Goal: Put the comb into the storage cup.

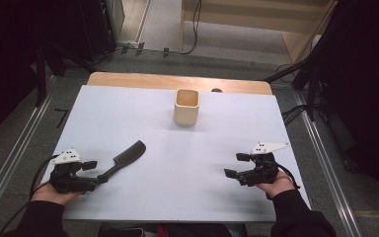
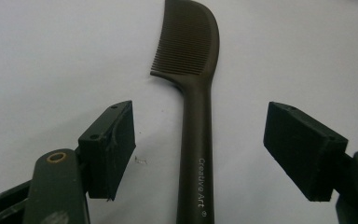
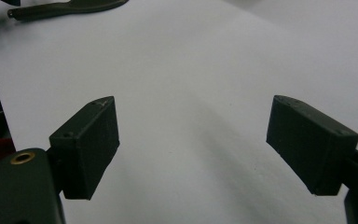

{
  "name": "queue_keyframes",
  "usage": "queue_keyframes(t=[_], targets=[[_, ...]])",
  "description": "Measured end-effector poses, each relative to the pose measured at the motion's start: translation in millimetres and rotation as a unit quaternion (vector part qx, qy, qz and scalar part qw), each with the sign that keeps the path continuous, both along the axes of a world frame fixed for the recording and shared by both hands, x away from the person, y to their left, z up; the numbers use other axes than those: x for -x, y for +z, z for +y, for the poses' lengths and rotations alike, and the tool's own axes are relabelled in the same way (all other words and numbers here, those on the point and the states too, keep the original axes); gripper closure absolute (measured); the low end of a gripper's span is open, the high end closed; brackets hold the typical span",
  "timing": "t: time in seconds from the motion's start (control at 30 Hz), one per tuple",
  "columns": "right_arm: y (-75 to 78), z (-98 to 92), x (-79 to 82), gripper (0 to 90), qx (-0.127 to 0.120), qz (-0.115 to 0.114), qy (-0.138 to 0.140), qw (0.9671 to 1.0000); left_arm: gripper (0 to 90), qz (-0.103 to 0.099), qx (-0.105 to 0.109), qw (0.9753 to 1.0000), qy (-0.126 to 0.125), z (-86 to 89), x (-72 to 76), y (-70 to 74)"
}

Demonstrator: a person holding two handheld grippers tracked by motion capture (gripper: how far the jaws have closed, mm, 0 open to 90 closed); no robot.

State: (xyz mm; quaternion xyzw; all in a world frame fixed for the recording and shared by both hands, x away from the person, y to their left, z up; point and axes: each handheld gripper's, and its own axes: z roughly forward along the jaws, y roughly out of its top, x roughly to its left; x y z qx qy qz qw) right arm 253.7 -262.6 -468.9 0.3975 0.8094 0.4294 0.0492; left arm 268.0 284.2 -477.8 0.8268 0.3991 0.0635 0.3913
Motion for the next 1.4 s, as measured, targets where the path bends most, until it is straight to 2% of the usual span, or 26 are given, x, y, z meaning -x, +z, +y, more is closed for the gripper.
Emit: queue_keyframes(t=[0.07, 0.2, 0.5, 0.73, 0.97, 1.13, 1.23, 1.4], targets=[[0.0, 0.6, -0.2, 15.3, 0.0, 0.001, 0.0, 1.0, 25.4, 0.004, -0.005, 1.0, -0.003, -0.9, 0.6, -1.9], [-0.2, 1.7, -1.5, 15.3, 0.0, 0.0, 0.004, 1.0, 25.5, -0.005, -0.018, 0.9998, -0.009, -1.3, 2.1, -5.2], [-1.1, 2.6, -2.6, 15.3, 0.002, 0.003, 0.003, 1.0, 25.3, 0.012, -0.035, 0.9993, -0.005, -2.5, 0.8, -13.0], [-1.5, 2.9, -2.4, 15.3, 0.007, 0.004, 0.003, 1.0, 23.2, 0.0, -0.041, 0.9991, -0.008, -3.8, 1.6, -15.9], [-2.2, 2.9, -3.0, 15.3, 0.007, 0.003, 0.005, 1.0, 23.6, -0.017, -0.074, 0.9971, -0.007, -10.9, 5.4, -16.4], [-2.3, 2.9, -3.1, 15.3, 0.007, 0.003, 0.003, 1.0, 25.8, -0.055, -0.113, 0.9919, -0.014, -17.3, 12.6, -19.7], [-2.2, 2.8, -3.1, 15.3, 0.008, 0.003, 0.004, 1.0, 27.6, -0.054, -0.111, 0.9923, -0.008, -16.6, 12.8, -19.2], [-2.3, 2.7, -3.4, 15.3, 0.008, 0.004, 0.004, 1.0, 36.4, -0.056, -0.109, 0.9925, 0.003, -15.7, 13.6, -18.4]])
